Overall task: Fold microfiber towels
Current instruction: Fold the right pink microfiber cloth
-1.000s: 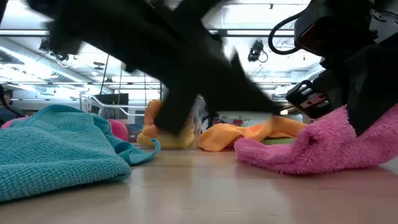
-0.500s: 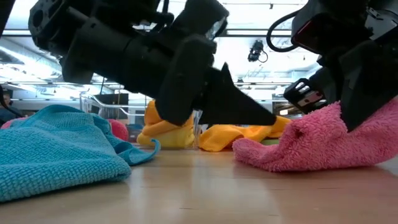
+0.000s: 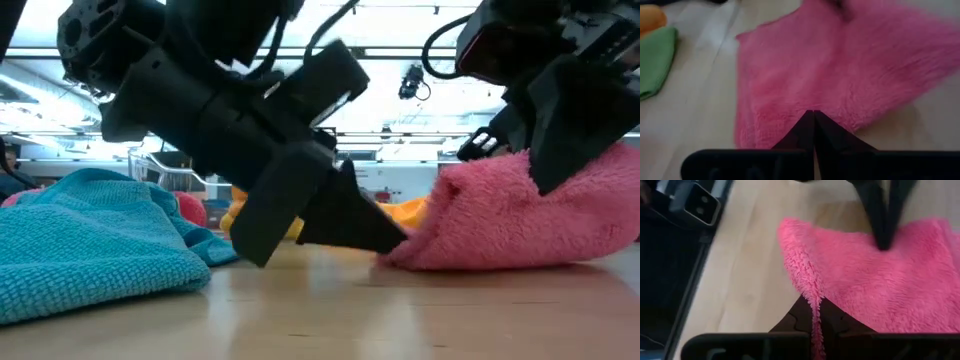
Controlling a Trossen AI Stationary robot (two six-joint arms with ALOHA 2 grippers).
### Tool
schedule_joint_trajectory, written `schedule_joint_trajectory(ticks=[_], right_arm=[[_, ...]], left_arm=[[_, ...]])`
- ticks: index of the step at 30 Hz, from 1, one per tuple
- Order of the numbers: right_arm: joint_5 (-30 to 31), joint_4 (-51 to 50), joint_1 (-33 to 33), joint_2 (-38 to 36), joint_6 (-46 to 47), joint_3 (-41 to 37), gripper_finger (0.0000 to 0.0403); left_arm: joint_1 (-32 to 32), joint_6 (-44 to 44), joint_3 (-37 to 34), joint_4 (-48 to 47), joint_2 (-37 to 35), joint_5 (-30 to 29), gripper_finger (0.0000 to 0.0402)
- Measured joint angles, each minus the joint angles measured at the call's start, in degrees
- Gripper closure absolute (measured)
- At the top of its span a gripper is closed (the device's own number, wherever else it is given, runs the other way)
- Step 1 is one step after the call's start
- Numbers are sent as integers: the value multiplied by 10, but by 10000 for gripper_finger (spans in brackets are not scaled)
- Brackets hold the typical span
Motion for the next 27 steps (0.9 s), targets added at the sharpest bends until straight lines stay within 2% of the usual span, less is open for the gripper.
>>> schedule_joint_trajectory(ticks=[5,13,21,27], right_arm=[[20,-11,-18,0,8,0,389],[23,-14,-44,0,1,0,389],[23,-16,-87,0,-30,-1,389],[23,-35,-112,7,-41,-6,389]], left_arm=[[-3,0,0,-3,0,2,377],[6,15,0,-21,0,-2,393],[6,16,1,-24,-1,-1,377],[6,16,1,-25,-1,0,389]])
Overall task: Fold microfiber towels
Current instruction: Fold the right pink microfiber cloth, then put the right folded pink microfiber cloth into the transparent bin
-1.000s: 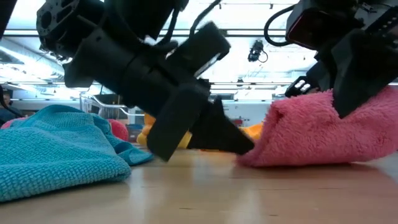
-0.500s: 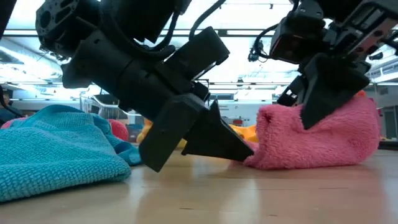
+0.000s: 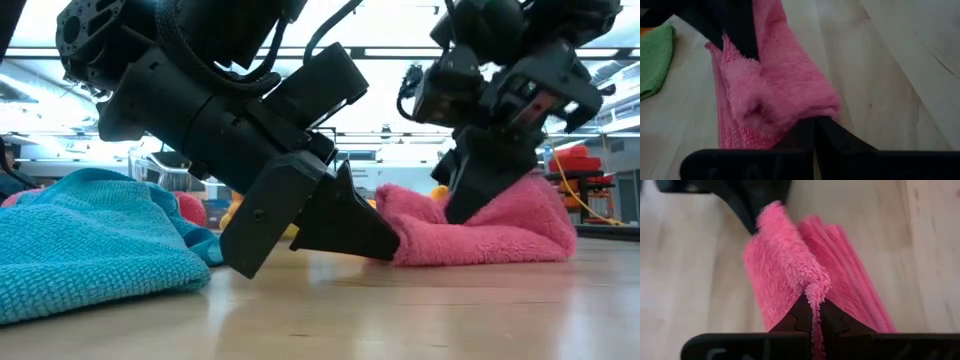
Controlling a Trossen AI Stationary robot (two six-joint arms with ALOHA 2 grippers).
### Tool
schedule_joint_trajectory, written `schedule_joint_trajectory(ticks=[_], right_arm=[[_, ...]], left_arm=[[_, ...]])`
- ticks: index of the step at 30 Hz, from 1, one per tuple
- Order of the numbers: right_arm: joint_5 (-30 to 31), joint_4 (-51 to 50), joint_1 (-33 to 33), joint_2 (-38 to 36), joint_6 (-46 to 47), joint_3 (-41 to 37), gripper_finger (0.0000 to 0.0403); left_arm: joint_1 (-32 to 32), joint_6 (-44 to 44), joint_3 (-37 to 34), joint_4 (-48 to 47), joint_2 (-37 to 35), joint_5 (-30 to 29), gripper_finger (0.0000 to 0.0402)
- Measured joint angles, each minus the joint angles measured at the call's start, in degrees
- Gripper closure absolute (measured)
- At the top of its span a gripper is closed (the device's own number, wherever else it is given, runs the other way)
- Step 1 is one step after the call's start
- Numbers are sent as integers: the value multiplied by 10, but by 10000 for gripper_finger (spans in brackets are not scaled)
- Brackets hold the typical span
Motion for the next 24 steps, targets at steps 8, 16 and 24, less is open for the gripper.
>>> schedule_joint_trajectory(ticks=[8,16,24], right_arm=[[20,33,-8,1,-18,-27,379],[41,37,-8,1,-42,-19,307],[58,38,-22,2,-110,-3,256]], left_arm=[[0,0,0,-2,0,0,379],[0,0,0,-2,0,0,384],[0,1,0,-3,0,0,385]])
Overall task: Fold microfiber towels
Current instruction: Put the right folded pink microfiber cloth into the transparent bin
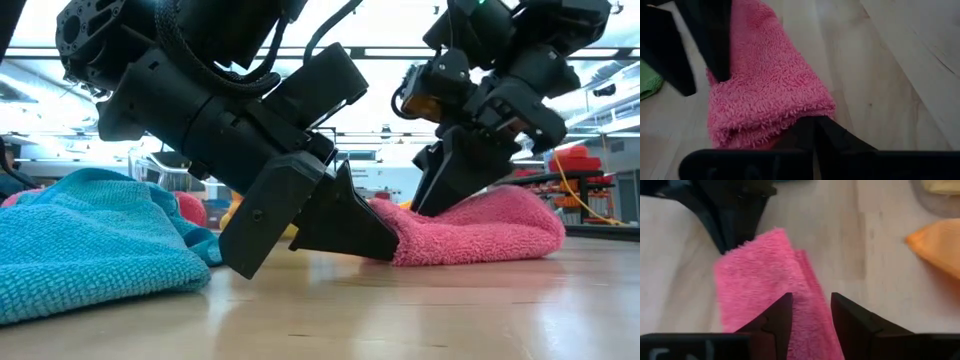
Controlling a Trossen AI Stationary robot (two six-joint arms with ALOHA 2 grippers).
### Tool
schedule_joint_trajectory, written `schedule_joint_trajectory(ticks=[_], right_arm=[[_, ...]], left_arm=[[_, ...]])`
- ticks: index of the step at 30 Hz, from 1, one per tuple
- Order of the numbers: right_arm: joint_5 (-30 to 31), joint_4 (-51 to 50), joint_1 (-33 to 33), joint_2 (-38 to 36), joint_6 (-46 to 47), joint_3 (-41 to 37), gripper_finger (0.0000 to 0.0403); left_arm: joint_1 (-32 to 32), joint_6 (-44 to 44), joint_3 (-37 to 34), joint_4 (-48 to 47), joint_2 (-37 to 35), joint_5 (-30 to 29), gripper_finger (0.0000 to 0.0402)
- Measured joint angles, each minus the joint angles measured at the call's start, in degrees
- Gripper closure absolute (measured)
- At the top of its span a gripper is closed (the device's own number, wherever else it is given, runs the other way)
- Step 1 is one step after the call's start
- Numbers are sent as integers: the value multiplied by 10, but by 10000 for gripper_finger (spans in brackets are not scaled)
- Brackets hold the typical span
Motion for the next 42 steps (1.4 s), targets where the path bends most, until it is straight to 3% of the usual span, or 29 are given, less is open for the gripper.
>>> schedule_joint_trajectory(ticks=[7,15,19,30,36,42], right_arm=[[27,2,-1,0,-38,-2,249],[19,1,1,-14,-48,11,249],[-27,25,39,-39,-48,33,249],[17,154,108,-6,-78,-20,244],[30,181,107,-3,-57,-40,196],[53,239,114,53,-41,-43,145]], left_arm=[[0,0,0,0,0,0,373],[-5,22,0,0,0,-2,385],[-5,15,0,0,0,-1,389],[-5,13,0,0,0,0,376],[-4,14,0,1,0,0,387],[-4,13,0,1,0,0,382]])
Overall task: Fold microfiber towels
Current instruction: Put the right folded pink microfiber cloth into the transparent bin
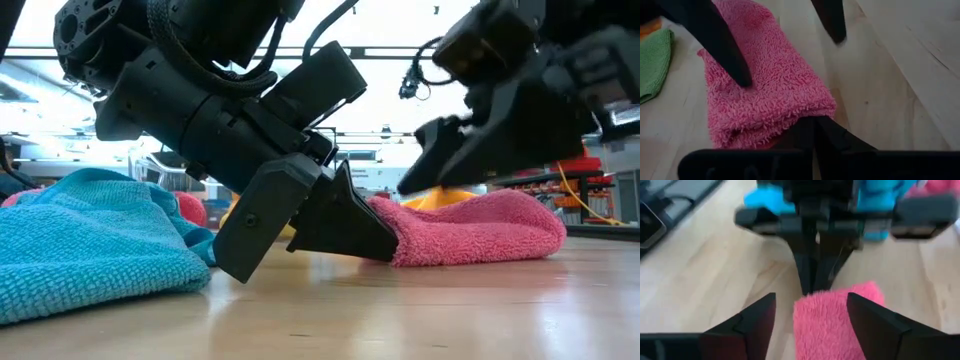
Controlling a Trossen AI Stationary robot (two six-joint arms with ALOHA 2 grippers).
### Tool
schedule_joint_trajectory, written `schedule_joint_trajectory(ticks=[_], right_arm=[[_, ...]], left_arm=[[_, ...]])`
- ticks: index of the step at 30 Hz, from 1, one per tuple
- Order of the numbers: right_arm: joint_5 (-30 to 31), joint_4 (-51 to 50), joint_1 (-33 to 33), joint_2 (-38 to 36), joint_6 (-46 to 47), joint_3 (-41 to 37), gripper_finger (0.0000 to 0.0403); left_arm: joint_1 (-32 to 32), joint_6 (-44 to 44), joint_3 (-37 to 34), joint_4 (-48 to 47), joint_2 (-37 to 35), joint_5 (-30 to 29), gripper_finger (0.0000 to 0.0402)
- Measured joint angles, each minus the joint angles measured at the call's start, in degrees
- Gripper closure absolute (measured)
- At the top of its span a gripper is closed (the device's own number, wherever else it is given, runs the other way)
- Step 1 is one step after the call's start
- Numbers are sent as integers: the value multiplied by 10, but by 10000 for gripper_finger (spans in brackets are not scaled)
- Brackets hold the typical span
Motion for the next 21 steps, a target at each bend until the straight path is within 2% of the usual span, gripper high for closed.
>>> schedule_joint_trajectory(ticks=[6,14,21], right_arm=[[33,7,-19,37,5,0,147],[-1,23,-27,40,13,0,150],[-7,5,-28,41,14,0,150]], left_arm=[[0,0,0,0,0,0,376],[-1,1,0,0,0,0,387],[-1,1,0,3,0,-1,363]])
